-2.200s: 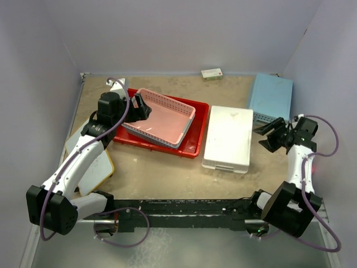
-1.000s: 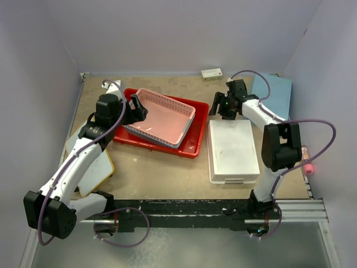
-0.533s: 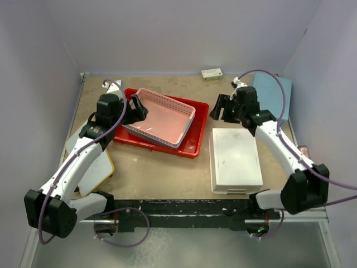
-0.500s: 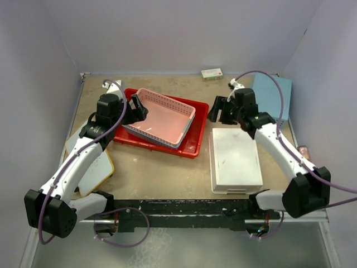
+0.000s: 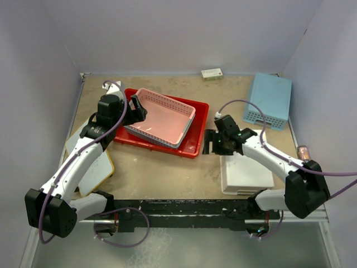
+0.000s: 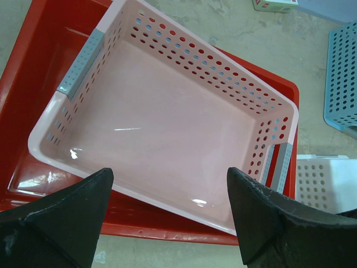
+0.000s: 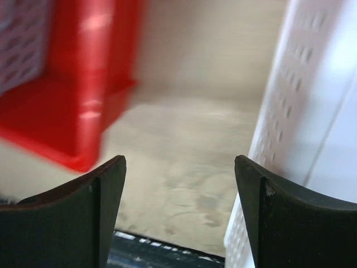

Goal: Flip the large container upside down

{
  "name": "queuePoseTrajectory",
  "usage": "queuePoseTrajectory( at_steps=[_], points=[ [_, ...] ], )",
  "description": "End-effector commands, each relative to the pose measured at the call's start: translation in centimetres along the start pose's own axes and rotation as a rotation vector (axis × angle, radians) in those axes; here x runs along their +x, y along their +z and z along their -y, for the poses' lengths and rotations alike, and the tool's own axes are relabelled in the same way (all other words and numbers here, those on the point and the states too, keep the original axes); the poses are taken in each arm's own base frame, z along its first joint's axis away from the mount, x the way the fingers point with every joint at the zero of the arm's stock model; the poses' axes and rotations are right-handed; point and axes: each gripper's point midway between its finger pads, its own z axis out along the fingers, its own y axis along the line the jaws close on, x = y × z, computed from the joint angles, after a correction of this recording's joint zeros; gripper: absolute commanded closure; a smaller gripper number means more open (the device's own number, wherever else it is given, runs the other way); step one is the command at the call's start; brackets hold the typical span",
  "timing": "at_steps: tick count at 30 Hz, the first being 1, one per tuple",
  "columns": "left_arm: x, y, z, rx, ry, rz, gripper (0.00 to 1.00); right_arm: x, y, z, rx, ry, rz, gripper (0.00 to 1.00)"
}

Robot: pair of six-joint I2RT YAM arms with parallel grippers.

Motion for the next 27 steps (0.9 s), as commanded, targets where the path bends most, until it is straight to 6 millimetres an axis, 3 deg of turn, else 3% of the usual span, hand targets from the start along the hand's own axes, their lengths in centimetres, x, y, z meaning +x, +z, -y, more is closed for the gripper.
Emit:
queuePoseTrajectory(
  at_steps=[1, 4, 6, 9, 12, 15, 17, 21, 24, 27],
  points=[
    [-1.3, -0.1, 0.5, 0.007, -0.005, 0.046, 0.2, -0.6, -3.5, 10.1, 0.446, 0.231, 0.04, 0.19],
    [-1.4, 0.1, 0.6, 0.012, -0.003, 0.042, 0.2, -2.6, -4.5, 10.6, 0.439, 0.209, 0.129, 0.19],
    [-1.5, 0.2, 0.8, 0.02, -0.004, 0.043, 0.2, -4.3, -4.8, 7.8, 0.297, 0.126, 0.155, 0.22],
    [-1.7, 0.4, 1.0, 0.028, -0.01, 0.046, 0.2, -4.3, -4.8, 4.5, 0.183, 0.057, 0.167, 0.22],
    [-1.6, 0.6, 1.2, 0.037, -0.017, 0.047, 0.2, -3.0, -4.1, 3.2, 0.161, 0.054, 0.134, 0.22],
    [-1.6, 0.6, 1.3, 0.042, -0.02, 0.045, 0.2, -0.1, -2.4, 4.0, 0.184, 0.104, 0.031, 0.21],
    [-1.6, 0.5, 1.2, 0.037, -0.015, 0.046, 0.2, 0.6, -2.0, 6.5, 0.304, 0.145, 0.004, 0.19],
    [-1.9, -0.1, 1.0, 0.025, 0.005, 0.048, 0.2, 1.3, -3.6, 13.3, 0.543, 0.326, -0.006, 0.16],
    [-2.1, -0.5, 0.8, 0.012, 0.019, 0.052, 0.2, 0.6, -5.1, 16.0, 0.589, 0.434, 0.065, 0.17],
    [-2.3, -0.6, 0.8, 0.012, 0.02, 0.059, 0.2, -2.8, -6.1, 15.2, 0.528, 0.407, 0.185, 0.18]
  ],
)
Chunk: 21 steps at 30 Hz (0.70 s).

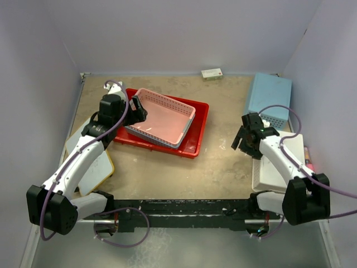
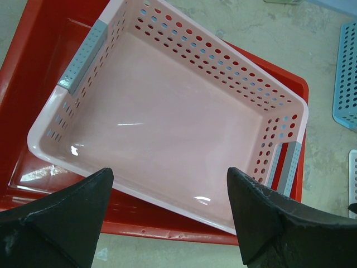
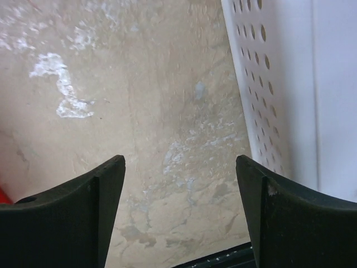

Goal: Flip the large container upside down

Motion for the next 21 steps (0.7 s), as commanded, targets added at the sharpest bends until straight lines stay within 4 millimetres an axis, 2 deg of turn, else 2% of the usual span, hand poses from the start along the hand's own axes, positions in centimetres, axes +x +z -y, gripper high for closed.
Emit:
queuePoseTrajectory(
  at_steps=[1, 3, 7, 9, 12, 15, 18, 21],
  points=[
    [-2.9, -1.3, 1.3, 0.035, 0.015, 0.087, 0.2, -3.9, -2.8, -1.7, -0.11, -0.004, 0.153, 0.18],
    [-3.0, -1.1, 1.6, 0.049, 0.009, 0.088, 0.2, -4.2, -4.1, -5.0, -0.267, -0.05, 0.159, 0.19],
    [-2.9, -1.0, 1.9, 0.061, 0.002, 0.083, 0.2, -2.9, -7.5, -12.4, -0.572, -0.232, 0.206, 0.19],
    [-3.0, -1.1, 1.8, 0.056, 0.001, 0.088, 0.2, -2.6, -11.1, -16.8, -0.752, -0.338, 0.282, 0.19],
    [-3.3, -1.5, 1.3, 0.029, 0.002, 0.097, 0.2, -0.7, -15.6, -22.2, -0.946, -0.525, 0.358, 0.19],
    [-3.6, -1.8, 0.0, -0.049, -0.035, 0.112, 0.2, 1.4, -18.2, -25.9, -0.984, -0.719, 0.42, 0.2],
    [-2.7, -1.5, -0.5, -0.09, -0.114, 0.076, 0.2, 3.0, -19.9, -29.0, -0.995, -0.859, 0.496, 0.2],
    [-2.5, -1.8, -1.4, -0.137, -0.17, 0.091, 0.2, 4.7, -19.8, -32.1, -1.011, -0.963, 0.494, 0.21]
  ],
)
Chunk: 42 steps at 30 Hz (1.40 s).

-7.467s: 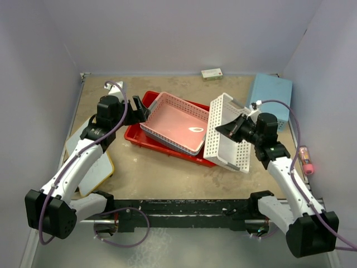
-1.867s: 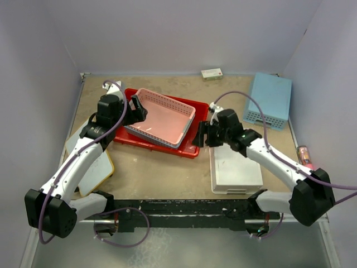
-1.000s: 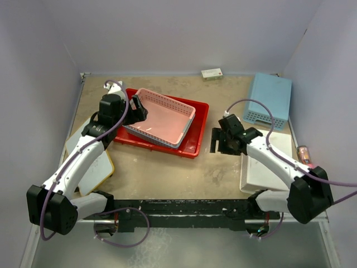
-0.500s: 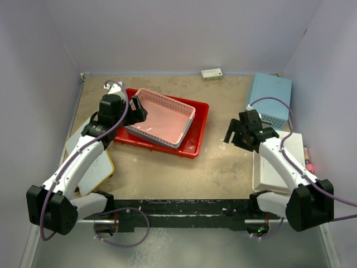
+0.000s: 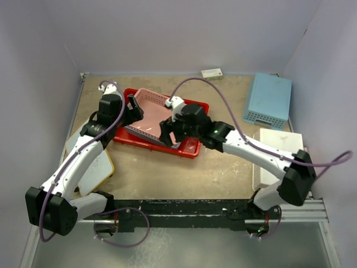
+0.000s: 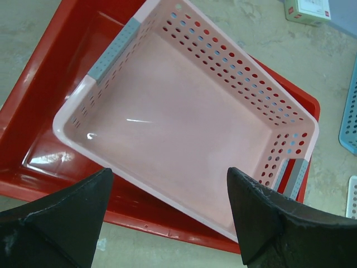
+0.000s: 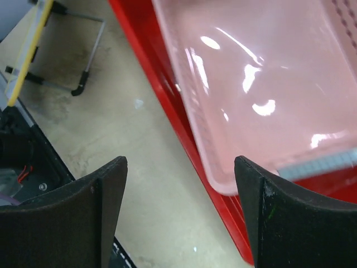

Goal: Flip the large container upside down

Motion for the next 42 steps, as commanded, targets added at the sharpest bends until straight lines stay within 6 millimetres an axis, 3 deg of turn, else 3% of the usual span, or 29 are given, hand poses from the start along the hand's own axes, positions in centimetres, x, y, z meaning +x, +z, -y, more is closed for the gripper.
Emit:
queuePoseTrajectory(
  at_steps=[1, 5, 12, 15, 17, 19, 20, 27, 30, 37, 40, 42],
  points=[
    [-2.6, -1.6, -0.9, -0.083, -0.11, 0.102, 0.2, -2.5, 3.1, -2.8, -0.05, -0.204, 0.031, 0.21],
    [-5.1, -2.9, -2.8, -0.134, -0.125, 0.129, 0.2, -2.5, 6.4, -4.1, -0.081, -0.245, -0.01, 0.26],
    [-6.6, -3.8, -4.4, -0.146, -0.148, 0.146, 0.2, -0.3, 11.3, -2.7, -0.014, -0.236, -0.104, 0.42],
    [-6.4, -3.9, -4.4, -0.146, -0.144, 0.143, 0.2, -0.1, 12.1, -2.7, -0.01, -0.238, -0.117, 0.58],
    [-6.3, -4.0, -4.5, -0.148, -0.14, 0.144, 0.2, -0.6, 12.0, -2.7, 0.001, -0.218, -0.105, 0.75],
    [-6.3, -4.1, -4.6, -0.145, -0.137, 0.148, 0.2, -1.2, 11.5, -3.2, -0.013, -0.199, -0.101, 0.96],
    [-6.2, -4.1, -4.6, -0.144, -0.138, 0.148, 0.2, -1.9, 11.0, -3.4, -0.016, -0.201, -0.089, 1.0],
    [-6.4, -4.1, -4.2, -0.123, -0.136, 0.158, 0.2, -8.5, 6.0, -4.6, -0.017, -0.209, 0.057, 1.0],
    [-6.9, -4.2, -3.8, -0.107, -0.139, 0.173, 0.2, -10.4, 4.5, -4.2, 0.011, -0.197, 0.093, 1.0],
    [-9.2, -5.9, -2.6, -0.066, -0.117, 0.235, 0.2, -12.2, 1.8, -2.2, 0.025, -0.11, 0.152, 1.0],
    [-9.2, -5.8, -2.4, -0.056, -0.112, 0.234, 0.2, -12.8, 0.4, -1.0, 0.042, -0.06, 0.176, 1.0],
    [-8.9, -5.6, -2.3, -0.043, -0.104, 0.22, 0.2, -13.4, -1.2, 0.8, 0.068, 0.0, 0.206, 1.0]
  ],
)
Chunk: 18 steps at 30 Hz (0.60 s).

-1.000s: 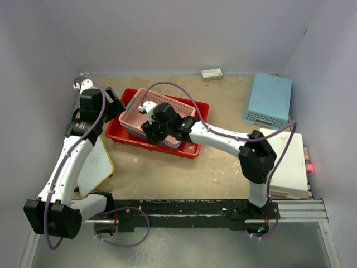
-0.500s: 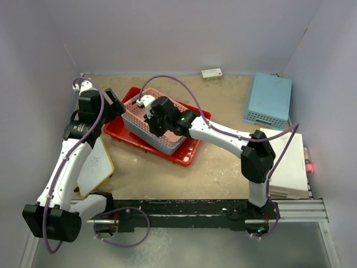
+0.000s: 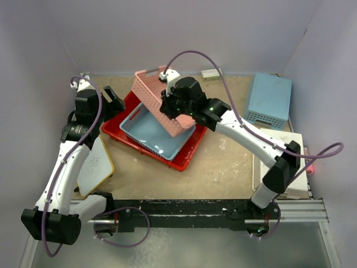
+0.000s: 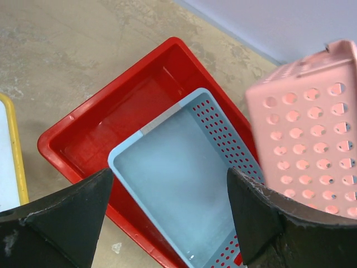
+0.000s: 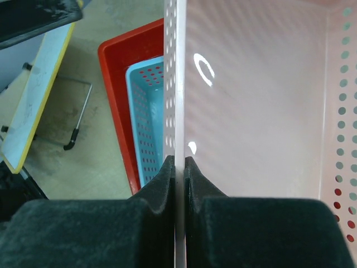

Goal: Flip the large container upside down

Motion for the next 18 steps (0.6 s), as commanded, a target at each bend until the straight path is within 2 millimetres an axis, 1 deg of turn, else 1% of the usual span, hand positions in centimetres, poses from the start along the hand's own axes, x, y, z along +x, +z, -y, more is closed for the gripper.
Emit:
queuePoseTrajectory(
  at_steps=[1, 3, 5, 6, 7, 9, 10, 11, 12, 13, 15, 16, 18],
  points=[
    [-2.5, -1.0, 2.2, 0.099, 0.022, 0.072, 0.2, -3.6, -4.1, 3.6, 0.053, 0.131, 0.145, 1.0],
    [-1.9, -0.9, 2.6, 0.131, 0.032, 0.057, 0.2, -3.5, -6.4, 6.7, 0.095, 0.205, 0.185, 1.0],
    [-1.5, -0.8, 2.9, 0.157, 0.04, 0.048, 0.2, -2.5, -8.7, 9.6, 0.139, 0.274, 0.198, 1.0],
    [-1.2, -0.7, 3.1, 0.168, 0.043, 0.036, 0.2, -1.7, -10.1, 11.5, 0.176, 0.314, 0.204, 1.0],
    [-0.8, -0.5, 3.5, 0.185, 0.055, 0.017, 0.2, -0.9, -11.1, 12.5, 0.194, 0.349, 0.201, 1.0],
    [0.6, -0.3, 4.7, 0.21, 0.102, -0.029, 0.2, 0.9, -13.2, 13.7, 0.2, 0.434, 0.194, 1.0],
    [1.4, -0.3, 5.6, 0.21, 0.147, -0.038, 0.2, 2.2, -13.7, 13.8, 0.186, 0.479, 0.176, 1.0],
    [1.8, -0.2, 6.0, 0.18, 0.188, -0.03, 0.2, 2.6, -14.7, 13.7, 0.166, 0.52, 0.184, 1.0],
    [2.6, -0.3, 7.0, 0.189, 0.22, -0.042, 0.2, 3.2, -15.1, 13.3, 0.138, 0.563, 0.182, 1.0],
    [3.0, -0.2, 7.4, 0.191, 0.233, -0.048, 0.2, 3.9, -15.3, 13.0, 0.108, 0.606, 0.175, 1.0],
    [3.2, 0.2, 7.9, 0.204, 0.23, -0.049, 0.2, 5.0, -15.3, 12.2, 0.039, 0.683, 0.157, 1.0],
    [3.3, 0.3, 8.0, 0.207, 0.23, -0.046, 0.2, 5.6, -15.3, 12.1, 0.021, 0.721, 0.146, 1.0],
    [3.3, 0.6, 8.0, 0.213, 0.23, -0.037, 0.2, 6.3, -15.0, 11.6, -0.046, 0.777, 0.147, 1.0]
  ],
)
